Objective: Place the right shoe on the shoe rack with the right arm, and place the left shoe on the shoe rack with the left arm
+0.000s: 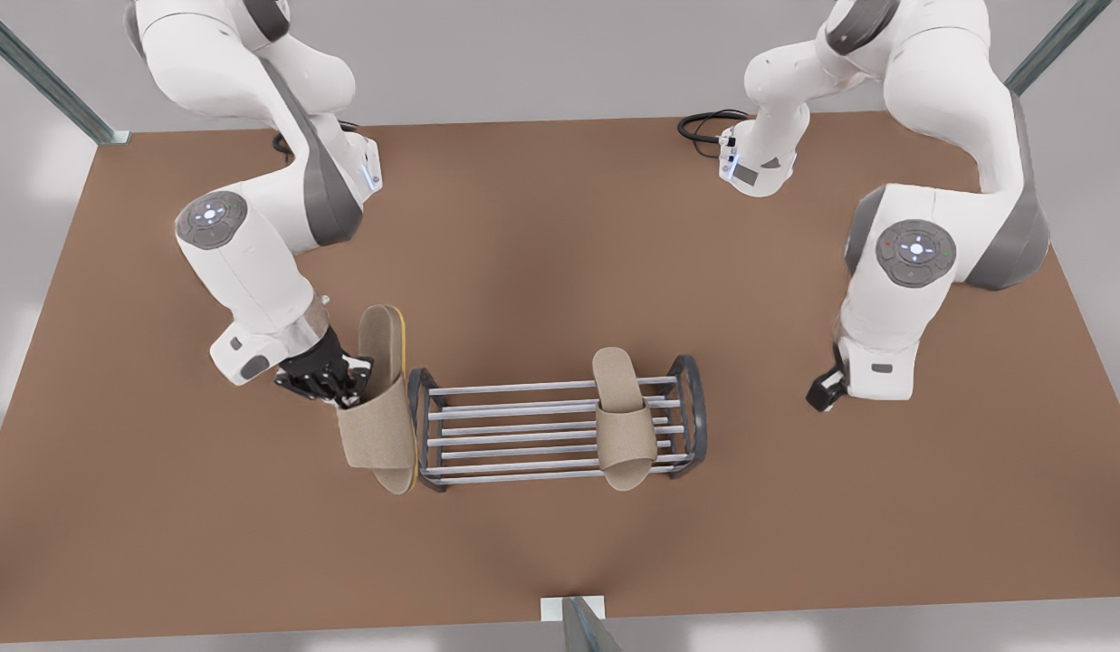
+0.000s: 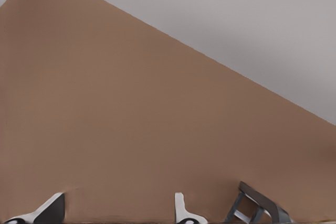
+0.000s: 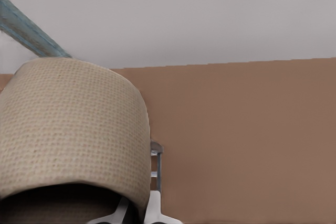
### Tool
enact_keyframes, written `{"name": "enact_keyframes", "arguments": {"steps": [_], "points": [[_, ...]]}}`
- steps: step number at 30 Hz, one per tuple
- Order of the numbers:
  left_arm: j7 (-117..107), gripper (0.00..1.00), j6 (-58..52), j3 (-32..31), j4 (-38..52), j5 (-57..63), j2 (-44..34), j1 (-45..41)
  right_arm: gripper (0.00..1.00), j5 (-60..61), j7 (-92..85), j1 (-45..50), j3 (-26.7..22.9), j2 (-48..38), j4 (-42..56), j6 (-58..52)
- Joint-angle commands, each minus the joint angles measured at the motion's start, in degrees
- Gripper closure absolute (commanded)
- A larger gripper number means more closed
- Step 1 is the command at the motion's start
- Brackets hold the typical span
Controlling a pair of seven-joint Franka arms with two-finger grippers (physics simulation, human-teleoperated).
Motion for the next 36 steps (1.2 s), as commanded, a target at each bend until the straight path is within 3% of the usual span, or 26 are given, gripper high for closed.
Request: {"name": "enact_keyframes", "arguments": {"steps": [1, 2, 3, 5, 11, 15, 28, 29, 30, 32, 33, 34, 36], "points": [[49.5, 0.0, -15.7, 25.1, 0.2, -25.3, -4.0, -11.9, 0.79, -2.7, 20.7, 2.4, -0.1, 1.0, 3.0, -6.9], [49.9, 0.0, -2.1, 34.6, -12.7, -37.7, -14.0, -15.4, 0.79, -3.1, 20.8, 4.1, -0.4, 1.8, 3.9, -6.9], [50.3, 0.0, 11.7, 30.8, -30.2, -31.6, -24.9, -14.5, 0.79, -4.7, 21.3, 5.1, -0.4, 2.5, 4.2, -6.3], [49.8, 0.0, 5.9, 30.8, -24.9, -30.7, -22.8, -13.8, 0.79, -9.4, 23.8, 8.6, -0.5, 4.7, 4.9, -3.3], [49.4, 0.0, 7.0, 30.5, -22.7, -27.0, -20.8, -14.2, 0.79, -28.8, 22.7, 14.4, -0.6, 13.2, 9.5, 6.1], [49.5, 0.0, 7.1, 30.5, -22.7, -26.9, -20.5, -14.1, 0.79, -31.6, 23.1, 21.0, -4.5, 15.5, 11.4, 5.7], [49.3, 0.0, 7.4, 30.5, -22.7, -26.9, -19.7, -14.4, 0.79, -36.6, 32.2, 22.9, -5.5, 15.2, 1.6, 4.8], [49.3, 0.0, 7.5, 30.5, -22.7, -26.9, -19.6, -14.3, 0.72, -36.6, 32.2, 22.9, -5.5, 15.2, 1.6, 4.8], [49.3, 0.0, 7.5, 30.5, -22.6, -26.9, -19.5, -14.4, 0.6, -36.6, 32.2, 23.0, -5.5, 15.1, 1.1, 4.8], [49.3, 0.0, 7.5, 30.5, -22.6, -26.7, -19.3, -14.4, 0.59, -38.1, 34.3, 23.1, -5.4, 15.1, -0.5, 4.8], [49.3, 0.0, 7.5, 30.5, -22.6, -26.6, -19.2, -14.5, 0.43, -38.7, 35.3, 23.7, -5.4, 15.1, -1.3, 4.8], [49.3, 0.0, 7.5, 30.5, -22.6, -26.6, -19.1, -14.5, 0.0, -38.7, 35.4, 23.7, -5.4, 15.1, -1.7, 4.8], [49.3, 0.0, 7.5, 30.5, -22.6, -26.6, -18.9, -14.5, 0.0, -39.0, 36.9, 23.8, -5.3, 14.9, -2.3, 4.9]]}}
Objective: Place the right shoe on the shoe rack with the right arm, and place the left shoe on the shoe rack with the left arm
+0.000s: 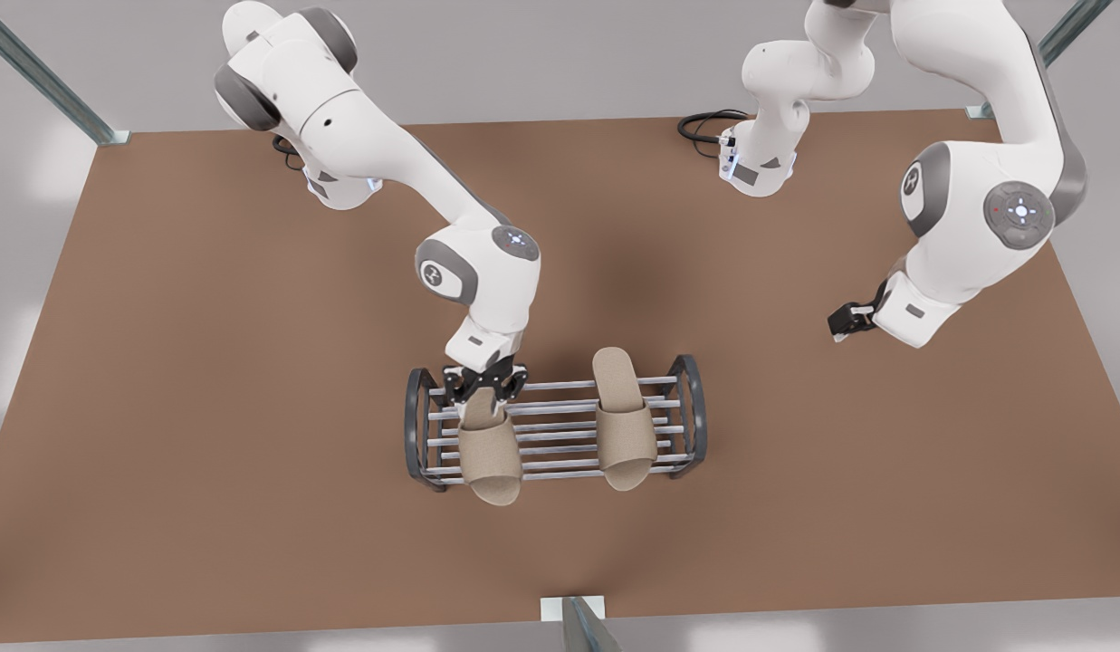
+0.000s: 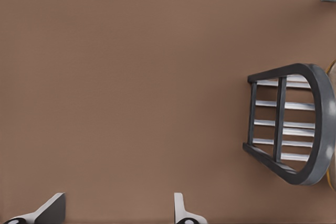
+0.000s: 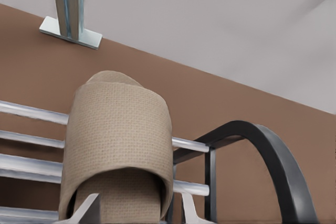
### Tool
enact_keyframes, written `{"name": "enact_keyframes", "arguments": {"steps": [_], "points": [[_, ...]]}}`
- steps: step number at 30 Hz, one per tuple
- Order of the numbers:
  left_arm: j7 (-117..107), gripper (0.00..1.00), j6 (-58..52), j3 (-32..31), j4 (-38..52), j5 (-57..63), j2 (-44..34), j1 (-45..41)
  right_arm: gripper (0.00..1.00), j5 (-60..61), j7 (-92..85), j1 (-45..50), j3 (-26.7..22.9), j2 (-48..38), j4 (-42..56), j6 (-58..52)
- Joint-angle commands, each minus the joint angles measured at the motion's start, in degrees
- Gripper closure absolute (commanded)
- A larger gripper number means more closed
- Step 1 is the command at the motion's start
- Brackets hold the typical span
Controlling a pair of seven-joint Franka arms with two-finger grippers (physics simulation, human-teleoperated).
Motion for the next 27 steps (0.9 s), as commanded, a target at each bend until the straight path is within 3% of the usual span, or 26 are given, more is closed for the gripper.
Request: {"name": "enact_keyframes", "arguments": {"steps": [1, 7, 12, 15, 16, 20, 21, 23, 24, 25, 27], "points": [[6.6, 0.0, 0.0, 0.0, 0.0, 0.1, 0.0, 0.0, 0.0, -0.4, 11.0, 0.0, 0.1, -0.3, -0.3, 0.3], [6.5, 0.0, -0.1, -0.1, 0.0, 0.0, -0.3, 0.1, 0.0, -0.3, 12.0, 0.1, 0.9, -2.8, -2.7, 0.4], [6.5, 0.0, -0.1, -0.1, 0.0, 0.1, -0.2, 0.1, 0.0, 0.7, 13.0, -0.5, 3.3, -14.3, -9.8, -2.4], [6.5, 0.0, 0.0, -0.1, 0.0, 0.1, -0.2, 0.1, 0.0, 20.2, -7.2, -13.3, 4.6, -24.4, -8.8, -6.3], [6.5, 0.0, 0.0, -0.1, 0.0, 0.0, -0.1, 0.1, 0.0, 27.9, -17.9, -19.3, 4.6, -26.0, -4.3, -13.0], [6.5, 0.0, 0.0, -0.1, 0.0, 0.0, -0.1, 0.1, 0.0, 41.3, -35.8, -43.5, 4.5, -25.7, 6.2, -28.5], [6.5, 0.0, 0.0, -0.1, 0.0, 0.0, 0.0, 0.1, 0.0, 41.3, -34.9, -44.8, 4.2, -26.5, 6.1, -34.2], [5.9, 0.0, 0.0, -0.1, 0.0, 0.0, 0.4, 0.1, 0.0, 42.7, -35.8, -48.7, 4.3, -27.6, 4.0, -34.7], [5.9, 0.0, 0.0, -0.1, 0.0, -0.1, 0.7, 0.1, 0.0, 43.2, -35.9, -43.2, -1.0, -31.5, -2.3, -31.2], [5.9, 0.0, 0.0, -0.1, 0.0, -0.1, 0.7, 0.1, 0.0, 44.9, -36.0, -33.8, -10.9, -36.7, -10.7, -25.7], [5.9, 0.0, 0.0, -0.1, 0.0, -0.1, 0.8, 0.1, 0.0, 45.7, -35.8, -32.8, -8.9, -35.2, -10.5, -25.4]]}}
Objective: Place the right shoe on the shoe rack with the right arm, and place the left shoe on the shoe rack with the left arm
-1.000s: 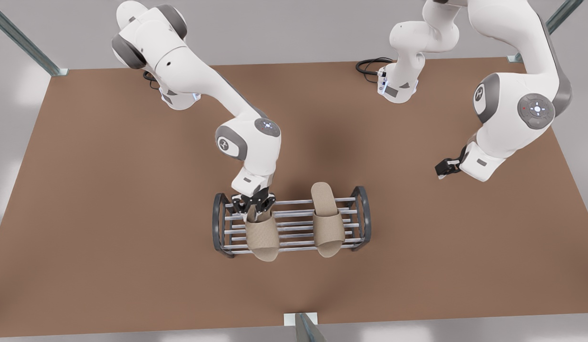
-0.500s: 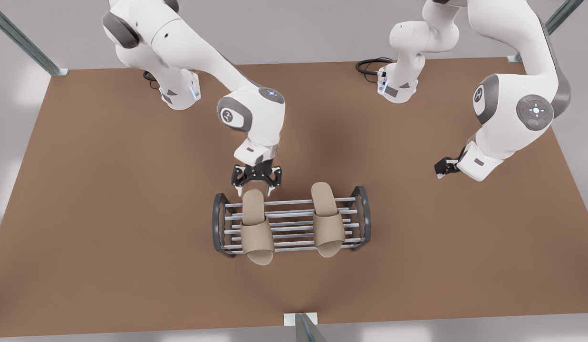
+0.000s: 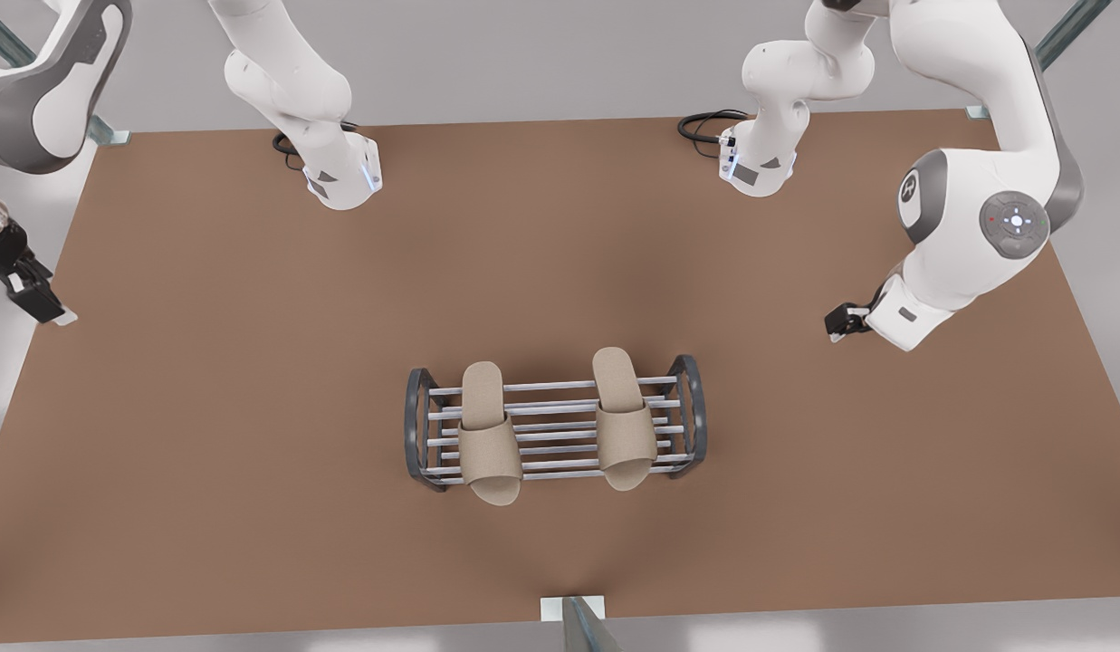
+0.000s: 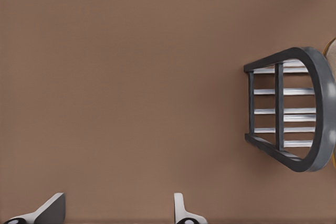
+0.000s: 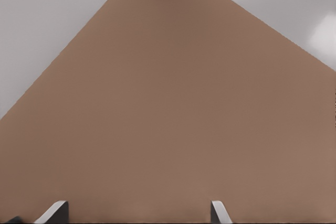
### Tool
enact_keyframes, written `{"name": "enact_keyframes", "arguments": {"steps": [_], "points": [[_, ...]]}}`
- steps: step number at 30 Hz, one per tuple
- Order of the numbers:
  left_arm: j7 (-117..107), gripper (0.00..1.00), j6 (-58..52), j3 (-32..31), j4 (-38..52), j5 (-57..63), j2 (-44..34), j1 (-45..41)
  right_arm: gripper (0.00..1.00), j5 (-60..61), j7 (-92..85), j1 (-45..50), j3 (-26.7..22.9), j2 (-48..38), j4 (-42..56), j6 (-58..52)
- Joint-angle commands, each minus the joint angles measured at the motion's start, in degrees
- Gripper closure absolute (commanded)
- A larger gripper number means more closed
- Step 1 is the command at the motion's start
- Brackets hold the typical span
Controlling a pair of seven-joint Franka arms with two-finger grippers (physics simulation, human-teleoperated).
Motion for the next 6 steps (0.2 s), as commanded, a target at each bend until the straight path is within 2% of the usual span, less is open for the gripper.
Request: {"name": "enact_keyframes", "arguments": {"steps": [1, 6], "points": [[1.0, 0.0, 0.0, 0.0, 0.0, -0.1, 0.2, 0.0, 0.0, 3.1, -21.7, 16.3, 1.8, 1.6, 0.0, -1.0], [0.9, 0.0, 1.1, 0.0, 0.0, -0.1, 1.1, 0.0, 0.0, 2.9, -22.4, 16.4, 8.0, 8.3, 5.4, -0.3]]}}
